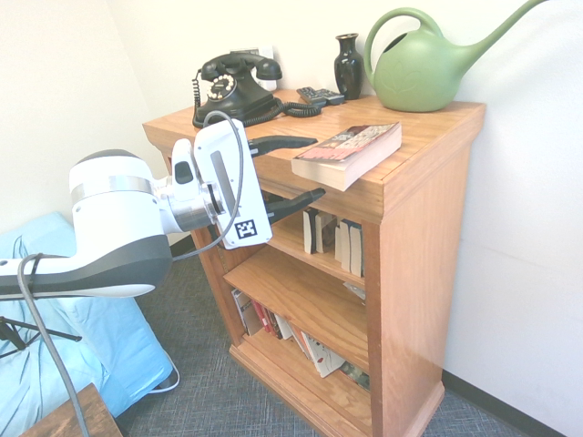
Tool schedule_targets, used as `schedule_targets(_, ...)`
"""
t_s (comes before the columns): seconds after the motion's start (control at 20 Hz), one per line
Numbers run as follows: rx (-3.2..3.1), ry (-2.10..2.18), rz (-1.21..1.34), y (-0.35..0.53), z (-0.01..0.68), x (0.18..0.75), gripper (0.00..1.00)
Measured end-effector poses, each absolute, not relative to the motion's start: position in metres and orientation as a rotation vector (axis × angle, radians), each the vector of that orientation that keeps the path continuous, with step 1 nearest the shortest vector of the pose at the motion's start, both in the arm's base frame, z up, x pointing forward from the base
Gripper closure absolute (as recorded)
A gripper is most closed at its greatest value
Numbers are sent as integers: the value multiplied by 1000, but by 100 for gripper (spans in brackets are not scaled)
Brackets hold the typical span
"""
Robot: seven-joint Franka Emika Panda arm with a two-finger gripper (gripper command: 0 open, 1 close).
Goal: Organize the shelf
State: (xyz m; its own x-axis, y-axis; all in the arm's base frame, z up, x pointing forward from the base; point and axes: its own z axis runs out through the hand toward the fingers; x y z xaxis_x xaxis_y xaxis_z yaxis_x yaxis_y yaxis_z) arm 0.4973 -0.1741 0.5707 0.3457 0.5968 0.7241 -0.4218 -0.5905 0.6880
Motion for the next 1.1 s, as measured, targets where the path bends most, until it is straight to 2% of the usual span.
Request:
schedule_targets(0.25,1697,151,1409,-183,577,513,0)
schedule_targets(0.3,1694,150,1411,-184,579,515,100)
schedule_targets(1.1,1703,155,1387,-192,572,522,100)
